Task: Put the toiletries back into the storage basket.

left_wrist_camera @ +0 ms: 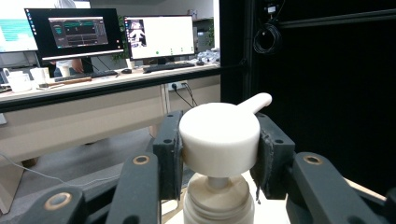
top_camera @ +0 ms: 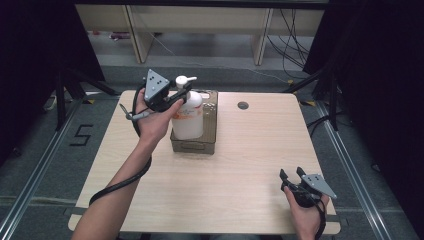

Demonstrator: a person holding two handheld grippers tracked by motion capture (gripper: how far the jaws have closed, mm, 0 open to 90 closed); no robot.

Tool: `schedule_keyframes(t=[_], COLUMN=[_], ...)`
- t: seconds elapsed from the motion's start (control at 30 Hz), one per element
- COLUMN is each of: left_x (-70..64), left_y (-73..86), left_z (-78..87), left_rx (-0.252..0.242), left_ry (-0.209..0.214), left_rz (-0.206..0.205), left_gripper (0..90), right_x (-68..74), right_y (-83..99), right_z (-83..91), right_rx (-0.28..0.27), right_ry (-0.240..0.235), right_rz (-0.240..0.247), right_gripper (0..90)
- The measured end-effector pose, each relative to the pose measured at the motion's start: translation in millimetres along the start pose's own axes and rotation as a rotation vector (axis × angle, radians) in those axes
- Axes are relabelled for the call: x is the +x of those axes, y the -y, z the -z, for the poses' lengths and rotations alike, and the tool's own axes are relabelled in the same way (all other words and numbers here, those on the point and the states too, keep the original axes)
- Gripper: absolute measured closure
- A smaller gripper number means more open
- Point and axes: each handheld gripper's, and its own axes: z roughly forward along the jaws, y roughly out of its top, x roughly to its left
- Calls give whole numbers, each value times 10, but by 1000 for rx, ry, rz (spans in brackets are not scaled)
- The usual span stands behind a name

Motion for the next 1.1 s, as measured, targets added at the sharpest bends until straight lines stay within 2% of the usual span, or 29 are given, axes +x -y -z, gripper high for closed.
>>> schedule_keyframes(t=[0.37, 0.87, 0.9, 1.1], left_x=[0, -17, -17, -23], left_y=[58, 160, 160, 215], left_z=[30, 53, 53, 67], left_rx=[13, 36, 36, 48], left_ry=[-3, -7, -7, -18], left_rz=[-3, -12, -12, -16], left_gripper=[589, 589, 589, 589], right_x=[0, 10, 4, 14], right_y=[-3, -3, -4, -3], right_z=[8, 10, 12, 12], right_rx=[8, 14, 10, 15], right_ry=[11, 12, 21, 20], right_rz=[17, 14, 27, 15], right_gripper=[370, 369, 369, 369])
